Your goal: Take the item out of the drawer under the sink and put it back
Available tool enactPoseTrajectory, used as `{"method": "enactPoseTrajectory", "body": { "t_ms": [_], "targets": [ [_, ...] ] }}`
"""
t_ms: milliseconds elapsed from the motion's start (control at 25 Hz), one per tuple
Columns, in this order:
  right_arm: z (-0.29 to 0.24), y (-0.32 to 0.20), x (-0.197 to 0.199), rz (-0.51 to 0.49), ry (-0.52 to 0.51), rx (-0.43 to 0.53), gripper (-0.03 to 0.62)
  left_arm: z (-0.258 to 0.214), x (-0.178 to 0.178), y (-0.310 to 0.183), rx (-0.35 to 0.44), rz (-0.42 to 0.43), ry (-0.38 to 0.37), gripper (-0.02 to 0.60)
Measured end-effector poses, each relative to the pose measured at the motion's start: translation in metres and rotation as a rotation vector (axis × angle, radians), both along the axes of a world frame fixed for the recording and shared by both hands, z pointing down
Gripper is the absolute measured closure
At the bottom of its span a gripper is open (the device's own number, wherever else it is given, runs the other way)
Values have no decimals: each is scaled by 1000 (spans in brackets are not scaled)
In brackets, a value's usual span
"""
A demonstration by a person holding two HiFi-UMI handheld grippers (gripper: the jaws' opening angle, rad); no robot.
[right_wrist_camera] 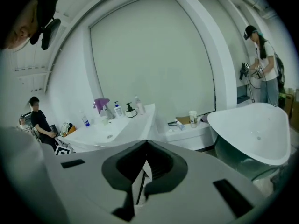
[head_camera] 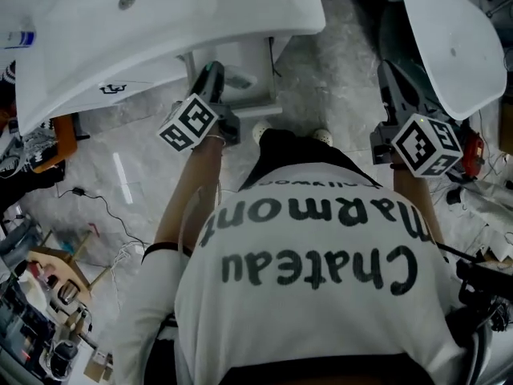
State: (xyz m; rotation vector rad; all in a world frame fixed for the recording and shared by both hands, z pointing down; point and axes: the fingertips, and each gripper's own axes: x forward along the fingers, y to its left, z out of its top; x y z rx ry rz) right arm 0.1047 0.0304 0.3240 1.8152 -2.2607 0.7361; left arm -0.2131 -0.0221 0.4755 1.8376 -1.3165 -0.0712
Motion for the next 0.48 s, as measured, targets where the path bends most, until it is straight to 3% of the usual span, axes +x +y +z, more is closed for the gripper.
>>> {"method": "enactPoseTrajectory", "body": {
  "t_ms": [160, 320, 480],
  "targets": [
    [-9, -13, -23, -63, -9, 32, 583, -40, 1, 9, 96, 26, 29, 483],
    [-27, -36, -54, -143, -29, 91, 583, -95, -9, 7, 243, 37, 72, 483],
    [-48, -50, -88, -233, -63, 137, 583, -147, -26, 11, 348, 29, 70, 483]
  ]
}}
